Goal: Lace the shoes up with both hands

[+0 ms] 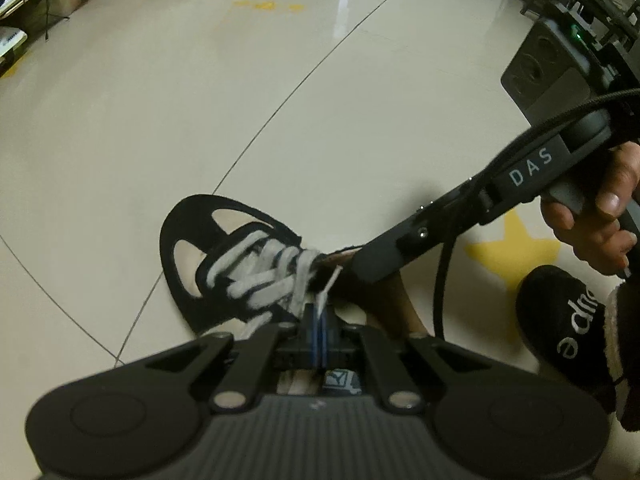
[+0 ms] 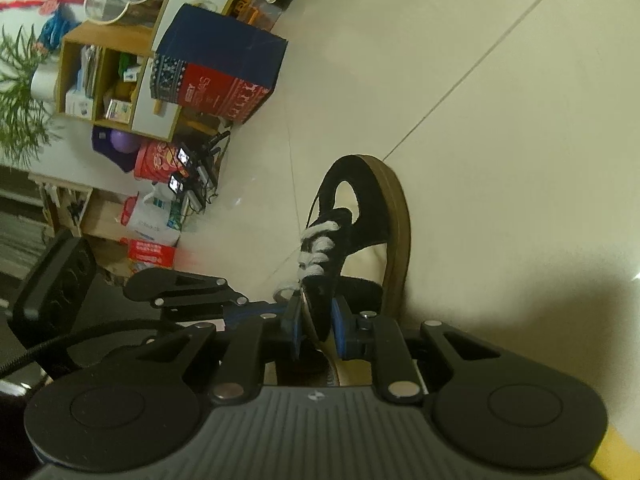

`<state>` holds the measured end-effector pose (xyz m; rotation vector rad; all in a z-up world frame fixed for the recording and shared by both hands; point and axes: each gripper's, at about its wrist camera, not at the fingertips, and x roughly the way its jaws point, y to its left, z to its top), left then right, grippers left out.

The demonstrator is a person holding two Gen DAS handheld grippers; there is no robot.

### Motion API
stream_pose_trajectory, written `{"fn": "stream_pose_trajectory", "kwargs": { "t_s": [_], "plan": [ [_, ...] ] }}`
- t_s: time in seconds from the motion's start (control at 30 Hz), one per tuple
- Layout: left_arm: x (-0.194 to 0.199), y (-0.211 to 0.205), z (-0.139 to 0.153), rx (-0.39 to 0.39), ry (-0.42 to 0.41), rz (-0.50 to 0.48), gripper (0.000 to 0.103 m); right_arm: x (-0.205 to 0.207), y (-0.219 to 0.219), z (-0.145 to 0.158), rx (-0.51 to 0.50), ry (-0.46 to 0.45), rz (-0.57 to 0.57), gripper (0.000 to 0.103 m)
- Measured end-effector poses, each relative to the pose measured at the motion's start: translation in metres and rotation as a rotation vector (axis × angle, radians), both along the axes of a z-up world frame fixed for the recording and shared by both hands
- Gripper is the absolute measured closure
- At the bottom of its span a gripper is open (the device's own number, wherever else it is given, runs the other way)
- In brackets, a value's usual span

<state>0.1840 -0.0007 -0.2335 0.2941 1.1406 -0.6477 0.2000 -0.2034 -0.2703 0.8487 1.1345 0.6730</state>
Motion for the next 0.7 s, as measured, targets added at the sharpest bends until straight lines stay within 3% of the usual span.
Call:
{"fn": "stream_pose_trajectory", "kwargs": {
  "t_s": [0.23, 0.7],
  "plan": [
    [0.005, 0.003, -0.002, -0.031, 0.03, 0.028, 0.101, -0.001, -0.005, -0.003, 0.036, 0.024, -0.013, 0.085],
    [0.0, 0.005, -0.002, -0.077, 0.023, 0.03, 0.101, -0.004, 0.012, 0.016, -0.107, -0.124, 0.079, 0.085]
  ]
}}
